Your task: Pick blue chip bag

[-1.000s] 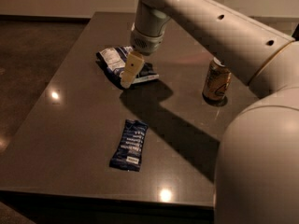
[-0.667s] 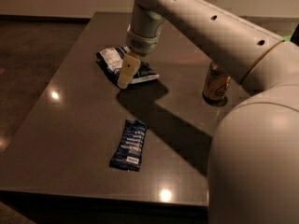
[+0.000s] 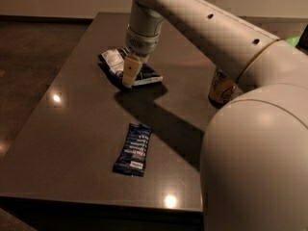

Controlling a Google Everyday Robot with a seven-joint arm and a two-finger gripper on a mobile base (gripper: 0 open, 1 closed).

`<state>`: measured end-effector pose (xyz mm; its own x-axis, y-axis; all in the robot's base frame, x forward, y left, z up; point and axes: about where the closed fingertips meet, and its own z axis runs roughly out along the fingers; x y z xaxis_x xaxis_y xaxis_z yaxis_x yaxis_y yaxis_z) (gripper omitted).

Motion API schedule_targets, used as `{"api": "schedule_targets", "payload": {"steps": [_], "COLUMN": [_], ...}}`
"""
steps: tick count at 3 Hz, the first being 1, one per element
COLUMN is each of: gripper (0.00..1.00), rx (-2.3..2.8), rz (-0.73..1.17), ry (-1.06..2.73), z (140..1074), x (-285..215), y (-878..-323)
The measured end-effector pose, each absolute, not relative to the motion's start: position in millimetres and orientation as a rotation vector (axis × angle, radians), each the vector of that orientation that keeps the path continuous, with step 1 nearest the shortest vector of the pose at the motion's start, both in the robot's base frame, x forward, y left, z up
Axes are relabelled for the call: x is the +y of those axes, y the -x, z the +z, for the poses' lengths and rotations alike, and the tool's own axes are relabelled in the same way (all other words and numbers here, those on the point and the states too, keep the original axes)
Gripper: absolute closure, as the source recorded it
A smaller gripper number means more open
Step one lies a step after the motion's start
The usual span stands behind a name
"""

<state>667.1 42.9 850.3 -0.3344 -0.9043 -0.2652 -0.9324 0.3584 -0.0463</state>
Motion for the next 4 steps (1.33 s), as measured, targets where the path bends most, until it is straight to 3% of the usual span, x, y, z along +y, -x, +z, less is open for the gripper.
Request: {"api": "schedule_targets", "payload": {"steps": [1, 2, 3, 4], "gripper": [0.59, 0.90, 1.00, 1.00], "rx": [2.348, 2.265, 2.163, 2.068], "rz": [0.240, 0.299, 0.314, 0.297], "ry": [1.670, 1.702, 1.733, 1.754], "z": [858, 892, 932, 971], "x": [44, 46, 49, 52], "y": [-664, -658, -651, -644]}}
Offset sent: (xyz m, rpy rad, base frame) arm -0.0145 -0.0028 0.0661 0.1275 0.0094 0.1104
